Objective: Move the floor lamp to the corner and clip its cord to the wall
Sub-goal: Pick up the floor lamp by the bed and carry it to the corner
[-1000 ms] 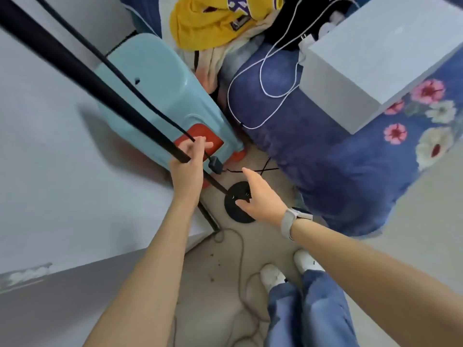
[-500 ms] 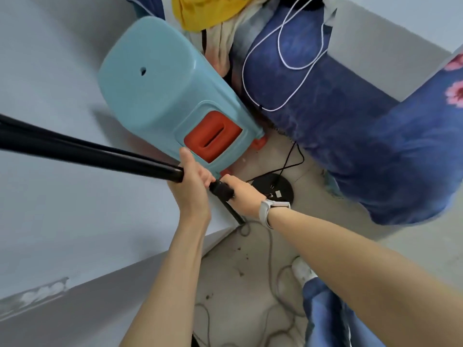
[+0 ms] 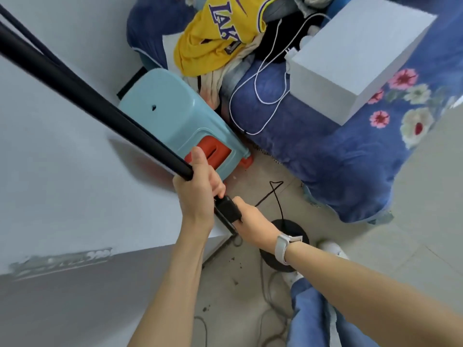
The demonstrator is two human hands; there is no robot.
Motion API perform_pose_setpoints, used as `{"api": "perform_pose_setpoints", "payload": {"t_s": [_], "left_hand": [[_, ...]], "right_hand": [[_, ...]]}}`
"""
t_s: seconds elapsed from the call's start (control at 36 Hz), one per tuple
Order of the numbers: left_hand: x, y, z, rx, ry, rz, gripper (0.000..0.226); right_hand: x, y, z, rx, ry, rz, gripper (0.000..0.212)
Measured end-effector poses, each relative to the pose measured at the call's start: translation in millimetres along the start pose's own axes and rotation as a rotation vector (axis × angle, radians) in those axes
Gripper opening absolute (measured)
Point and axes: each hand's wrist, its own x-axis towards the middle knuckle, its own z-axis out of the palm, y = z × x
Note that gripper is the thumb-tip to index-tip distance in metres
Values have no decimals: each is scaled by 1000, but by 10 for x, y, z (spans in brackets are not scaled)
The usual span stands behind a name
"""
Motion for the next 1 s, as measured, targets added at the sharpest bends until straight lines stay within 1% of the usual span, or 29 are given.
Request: {"api": "perform_pose_setpoints", "payload": {"t_s": [0.14,0.22,0.31,0.39,0.42,0.44,0.47,0.5,0.53,0.56,0.58,0.67,0.78,0.81,0.92,1.0], "left_hand": [[-250,437,228,-60,-128,16,55],[-399,640,425,-76,-248,36,54],[-615,790,692,-103,-372,24,54],[-828,941,1031,-115,-452,39,52],[-902,1003,1161,-125,-470,37,52],[-981,1065,1292,-140,-485,30,52],[-1058,1129,1427,-157,-494,25,52],[-1131,1192,1569,-174,-498,26,52],[-1210,1261,1715,-185,-494,33,54],[-1289,1331,1861,-188,-488,46,55],[-1366,1405,2019,-192,-481,65,55],[-1612,1630,2516,-218,-469,95,51],[-1960,1944,3204,-237,-494,152,55],[-2043,2018,3379,-249,-513,164,55],[-2373,2257,4022,-262,-604,195,59],[-2557,2450,4495,-266,-660,222,61]], "right_hand": [[-462,-255,-276,3,53,2,26],[-766,-341,-485,-3,108,-5,18],[-1115,-323,-691,-21,183,5,19],[-1467,-303,-956,-40,244,25,3],[-1575,-298,-1061,-43,271,26,10],[-1694,-292,-1163,-40,298,17,11],[-1809,-283,-1270,-25,337,-12,6],[-1932,-287,-1390,-3,382,-47,15],[-2060,-296,-1515,28,420,-74,30],[-2196,-316,-1649,72,445,-91,39],[-2328,-334,-1794,116,459,-90,43],[-2690,-296,-2221,213,480,-100,44],[-3184,61,-2698,248,490,-49,41],[-3293,155,-2813,266,527,-34,42],[-3625,298,-3296,286,774,-40,51],[-3844,280,-3746,270,877,-53,55]]}}
